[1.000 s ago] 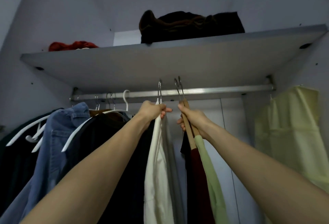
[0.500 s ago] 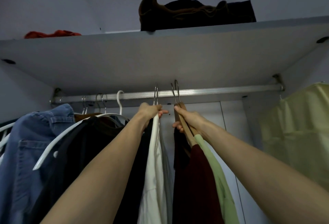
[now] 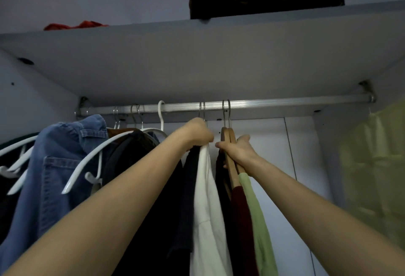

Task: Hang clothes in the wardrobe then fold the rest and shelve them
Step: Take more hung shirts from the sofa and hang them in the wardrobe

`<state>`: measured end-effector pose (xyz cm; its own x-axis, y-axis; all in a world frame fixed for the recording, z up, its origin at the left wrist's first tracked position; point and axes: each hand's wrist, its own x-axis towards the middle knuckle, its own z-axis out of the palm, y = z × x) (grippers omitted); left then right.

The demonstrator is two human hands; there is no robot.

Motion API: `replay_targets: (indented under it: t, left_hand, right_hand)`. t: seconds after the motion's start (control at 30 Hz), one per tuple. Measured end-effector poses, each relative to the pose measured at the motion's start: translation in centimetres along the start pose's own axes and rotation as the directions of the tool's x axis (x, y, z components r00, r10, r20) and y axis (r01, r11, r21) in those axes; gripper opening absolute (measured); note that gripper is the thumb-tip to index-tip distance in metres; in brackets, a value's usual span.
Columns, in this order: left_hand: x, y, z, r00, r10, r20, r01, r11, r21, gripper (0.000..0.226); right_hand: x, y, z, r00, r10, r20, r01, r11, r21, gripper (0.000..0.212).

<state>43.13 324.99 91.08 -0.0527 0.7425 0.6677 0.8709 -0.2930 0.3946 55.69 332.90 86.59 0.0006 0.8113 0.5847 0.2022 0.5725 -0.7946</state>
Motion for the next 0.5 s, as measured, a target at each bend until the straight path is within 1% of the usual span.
replay_targets:
  t: [0.03,0.07,0.1,0.13,0.2,0.3,0.37,0.43,0.47,0.5]
  left_hand:
    - [-0.1,0.3,-0.2,0.999,0.02,-0.049,-0.017,0.997,0.074,0.018]
    - [-0.2,0.4,-0.3,0.995,0.033,-0.091,-0.02,0.991,0.136,0.018]
    - [-0.5,0.4,-0.5,0.993,0.038,-0.114,-0.017,0.983,0.182,0.017]
    - [-0.7,0.2,-0.6,0.991,0.033,-0.128,-0.005,0.976,0.216,0.016]
    - [-0.8,-0.8,-0.8,0.988,0.008,-0.157,0.031,0.97,0.241,0.022]
    - [-1.2,-3.1,-1.7,0.974,-0.037,-0.222,0.099,0.956,0.276,0.028]
    - [-2.1,-4.4,-2.6,0.972,-0.026,-0.234,0.115,0.92,0.375,0.028]
    - [-3.2,-5.2,-3.1,0.968,0.099,-0.232,0.049,0.828,0.558,0.026]
    - [-3.7,-5.6,-3.5,0.955,0.185,-0.233,0.014,0.755,0.656,0.027]
    - [-4.0,-6.0,-3.6,0.934,0.268,-0.238,-0.017,0.696,0.718,0.028]
  right_hand:
    - [0.0,0.0,-0.1,0.998,-0.056,-0.03,0.054,0.997,-0.061,0.074]
    - [-0.1,-0.1,-0.2,0.995,-0.098,-0.033,0.095,0.992,-0.088,0.075]
    - [-0.4,-0.2,-0.2,0.994,-0.113,-0.009,0.112,0.991,-0.078,0.073]
    - [-0.7,-0.4,-0.2,0.993,-0.11,0.03,0.111,0.993,-0.037,0.071]
    - [-1.3,-0.9,-0.2,0.99,-0.087,0.111,0.08,0.995,0.065,0.069]
    - [-1.8,-1.7,0.4,0.985,-0.074,0.153,0.057,0.992,0.11,0.066]
    - [-2.3,-2.3,1.0,0.981,-0.057,0.186,0.03,0.989,0.148,0.062]
    - [-2.5,-2.7,1.9,0.974,-0.048,0.222,0.009,0.985,0.173,0.06]
    - [-2.7,-3.0,2.4,0.97,-0.044,0.238,0.0,0.983,0.182,0.059]
    - [-2.7,-3.1,2.8,0.969,-0.043,0.245,-0.004,0.982,0.186,0.058]
